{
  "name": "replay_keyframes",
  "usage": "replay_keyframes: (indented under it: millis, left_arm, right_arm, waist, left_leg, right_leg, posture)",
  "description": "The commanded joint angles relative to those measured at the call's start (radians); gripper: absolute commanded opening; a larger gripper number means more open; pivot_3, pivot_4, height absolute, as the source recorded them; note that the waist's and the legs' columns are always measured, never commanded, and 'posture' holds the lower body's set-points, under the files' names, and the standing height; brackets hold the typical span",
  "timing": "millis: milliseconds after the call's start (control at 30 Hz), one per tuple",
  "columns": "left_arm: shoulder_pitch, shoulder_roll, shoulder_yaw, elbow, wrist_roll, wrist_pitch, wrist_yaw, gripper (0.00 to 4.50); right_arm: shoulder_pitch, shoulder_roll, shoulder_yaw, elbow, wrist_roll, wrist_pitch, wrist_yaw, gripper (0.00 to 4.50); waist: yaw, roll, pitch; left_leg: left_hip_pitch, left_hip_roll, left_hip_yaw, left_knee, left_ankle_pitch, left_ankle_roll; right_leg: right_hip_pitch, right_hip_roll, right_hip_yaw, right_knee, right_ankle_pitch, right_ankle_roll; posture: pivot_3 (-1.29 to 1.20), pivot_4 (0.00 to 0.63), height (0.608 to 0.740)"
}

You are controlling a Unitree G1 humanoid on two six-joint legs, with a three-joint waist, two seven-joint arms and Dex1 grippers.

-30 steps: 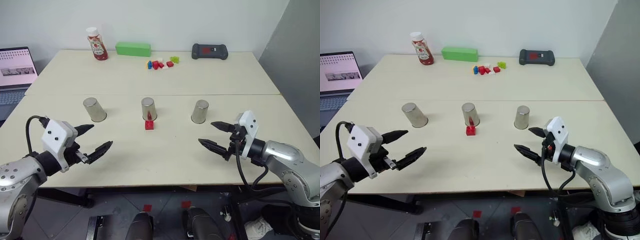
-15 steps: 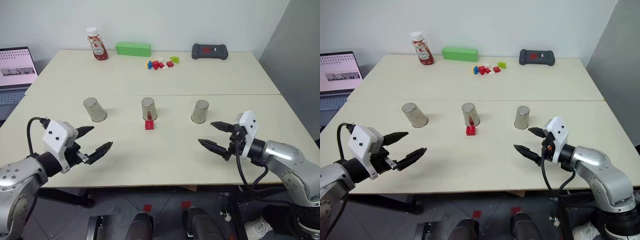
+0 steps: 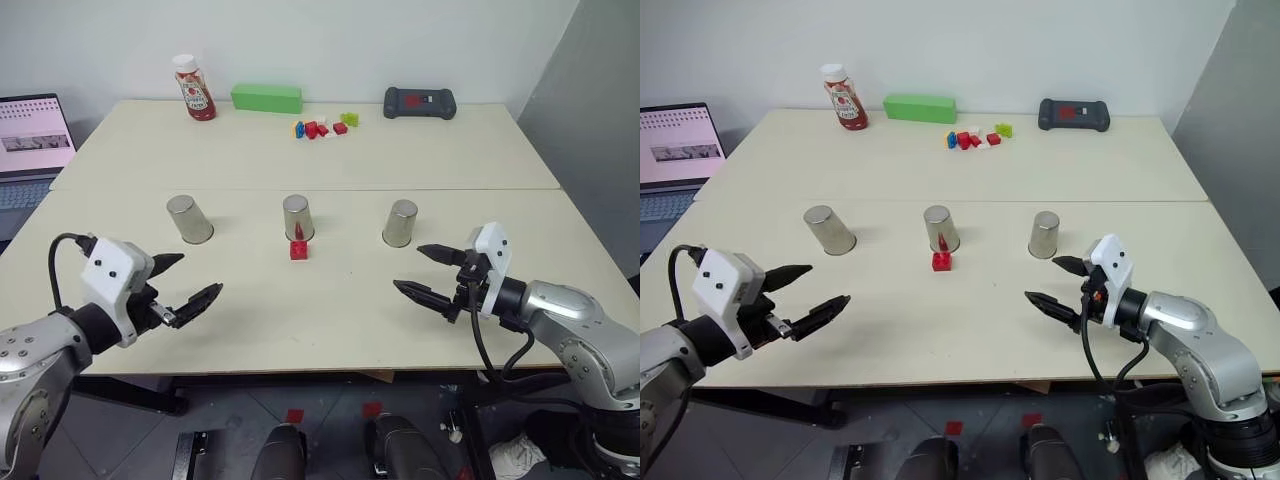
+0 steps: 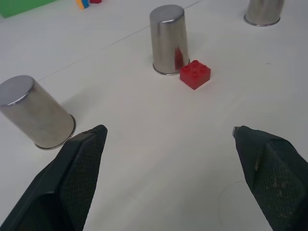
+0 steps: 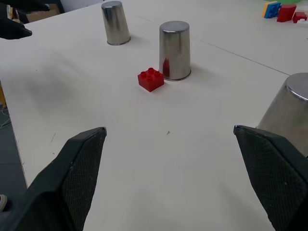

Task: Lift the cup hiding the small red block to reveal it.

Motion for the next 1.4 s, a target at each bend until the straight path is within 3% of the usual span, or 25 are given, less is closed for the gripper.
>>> replay_keyframes:
  millis: [33,267,1400]
  left_arm:
    - [-0.014,0.016,0.047,0.005,0.007,-0.037,-0.011,4.44]
    - [0.024,0.018,0.073,-0.03,-0.081,-0.017,-0.097,4.44]
    - [0.077,-0.003,0.081,-0.047,-0.053,-0.045,-0.064,4.44]
  right_arm:
    - [-0.005,-0.019,-0.024,-0.042,0.015,-0.005,0.013,4.5]
    - [0.021,-0.027,-0.047,-0.063,0.043,-0.002,0.026,4.5]
    - [0.014,-0.036,-0.021,-0.012,-0.008,-0.058,0.052,4.5]
  waist:
    - [0.0,0.0,0.0]
    - [0.0,0.0,0.0]
    - [0.0,0.0,0.0]
  left_leg:
    - [0.0,0.0,0.0,0.0,0.0,0.0]
    - [0.0,0.0,0.0,0.0,0.0,0.0]
    - [0.0,0.0,0.0,0.0,0.0,0.0]
  right_leg:
    - [0.0,0.0,0.0,0.0,0.0,0.0]
    - [0.0,0.0,0.0,0.0,0.0,0.0]
    - [0.0,0.0,0.0,0.0,0.0,0.0]
  posture:
    - [0.0,0.15,0.74]
    - [0.0,0.15,0.74]
    - [0.0,0.15,0.74]
